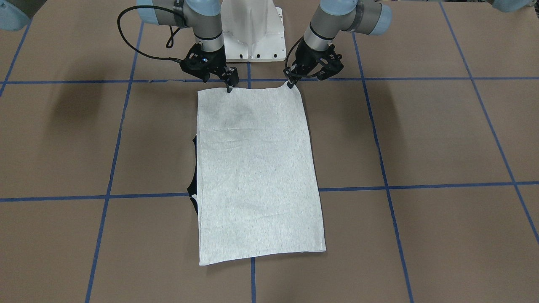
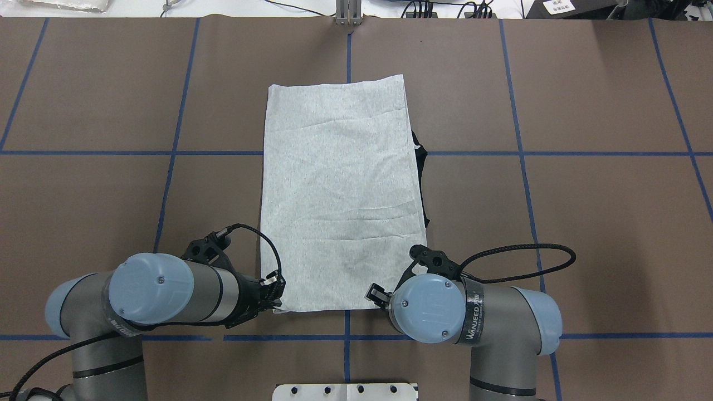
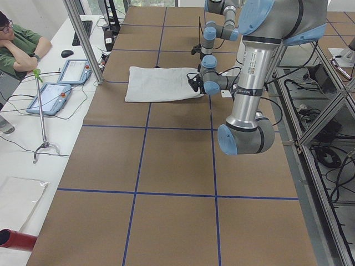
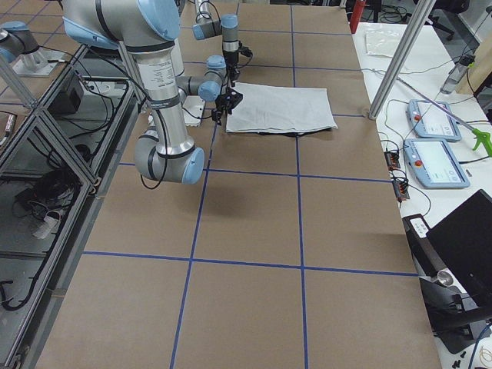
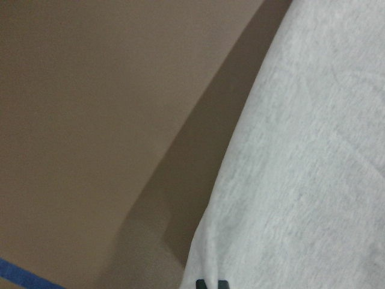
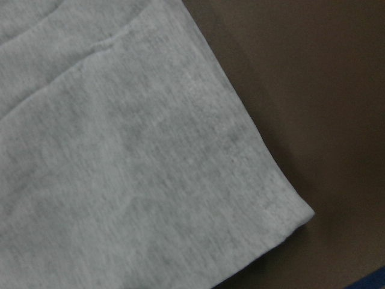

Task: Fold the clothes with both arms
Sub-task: 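Move the right gripper to the near shirt corner beside the left gripper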

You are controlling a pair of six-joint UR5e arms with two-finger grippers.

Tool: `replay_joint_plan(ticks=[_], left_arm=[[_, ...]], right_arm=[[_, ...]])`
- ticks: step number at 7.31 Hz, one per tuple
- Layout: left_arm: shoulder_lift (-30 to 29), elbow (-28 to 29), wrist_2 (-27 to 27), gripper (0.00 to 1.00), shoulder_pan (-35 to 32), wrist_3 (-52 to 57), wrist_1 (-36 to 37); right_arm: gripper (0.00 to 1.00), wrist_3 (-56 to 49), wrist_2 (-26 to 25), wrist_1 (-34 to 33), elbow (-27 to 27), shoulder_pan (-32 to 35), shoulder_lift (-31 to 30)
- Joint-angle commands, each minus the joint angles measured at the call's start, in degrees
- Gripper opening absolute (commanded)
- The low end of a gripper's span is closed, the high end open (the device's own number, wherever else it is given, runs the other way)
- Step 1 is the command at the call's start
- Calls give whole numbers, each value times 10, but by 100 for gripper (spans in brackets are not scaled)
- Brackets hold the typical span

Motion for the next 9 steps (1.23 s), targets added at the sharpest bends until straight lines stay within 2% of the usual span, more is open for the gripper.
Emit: replay_joint_plan(ticks=[1, 5, 9], left_arm=[[0, 0, 0, 0, 0, 0, 0], [0, 0, 0, 0, -1, 0, 0], [0, 0, 0, 0, -1, 0, 0]], right_arm=[[85, 1, -7, 2, -3, 5, 4], [87, 1, -7, 5, -5, 11, 8], [87, 1, -7, 5, -32, 7, 21]])
